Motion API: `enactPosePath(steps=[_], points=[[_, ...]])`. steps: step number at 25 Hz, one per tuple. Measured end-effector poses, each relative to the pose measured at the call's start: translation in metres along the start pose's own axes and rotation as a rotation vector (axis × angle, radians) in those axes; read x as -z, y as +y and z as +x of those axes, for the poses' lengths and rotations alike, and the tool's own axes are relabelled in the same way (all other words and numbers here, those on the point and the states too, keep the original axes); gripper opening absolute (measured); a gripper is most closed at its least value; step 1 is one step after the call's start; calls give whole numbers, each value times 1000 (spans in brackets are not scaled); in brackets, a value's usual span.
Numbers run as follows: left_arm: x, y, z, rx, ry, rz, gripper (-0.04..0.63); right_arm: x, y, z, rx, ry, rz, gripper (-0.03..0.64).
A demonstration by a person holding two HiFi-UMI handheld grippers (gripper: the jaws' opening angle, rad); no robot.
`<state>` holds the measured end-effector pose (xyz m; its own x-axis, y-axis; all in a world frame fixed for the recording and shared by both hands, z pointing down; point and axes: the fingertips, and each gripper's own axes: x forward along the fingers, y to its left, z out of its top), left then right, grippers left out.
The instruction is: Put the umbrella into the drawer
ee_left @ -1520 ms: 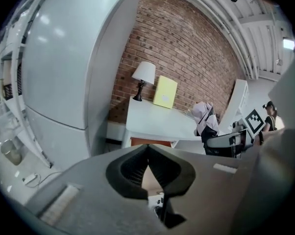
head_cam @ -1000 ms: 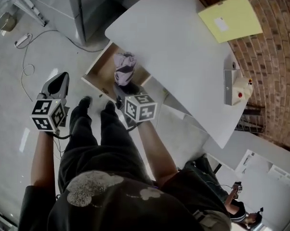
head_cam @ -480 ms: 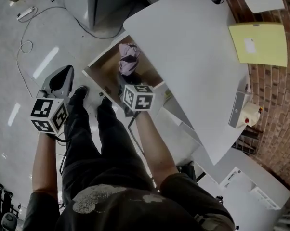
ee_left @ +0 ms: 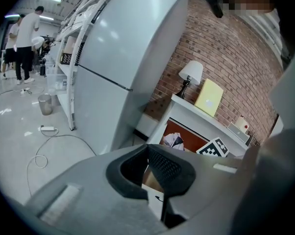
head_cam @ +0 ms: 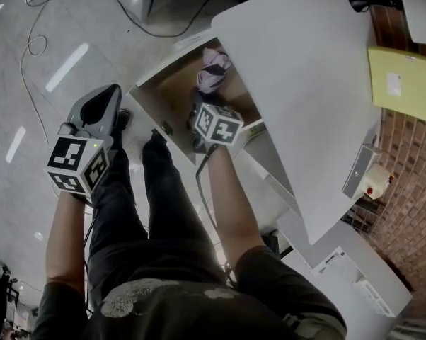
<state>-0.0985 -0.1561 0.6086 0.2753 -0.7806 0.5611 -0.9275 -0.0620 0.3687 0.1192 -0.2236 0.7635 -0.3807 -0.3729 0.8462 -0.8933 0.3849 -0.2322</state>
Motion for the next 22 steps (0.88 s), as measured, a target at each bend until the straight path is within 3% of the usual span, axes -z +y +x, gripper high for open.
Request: enactPosePath(steps=[22], points=[[9, 12, 8, 49, 89, 21, 9, 15, -16, 39, 121, 90, -3, 218]])
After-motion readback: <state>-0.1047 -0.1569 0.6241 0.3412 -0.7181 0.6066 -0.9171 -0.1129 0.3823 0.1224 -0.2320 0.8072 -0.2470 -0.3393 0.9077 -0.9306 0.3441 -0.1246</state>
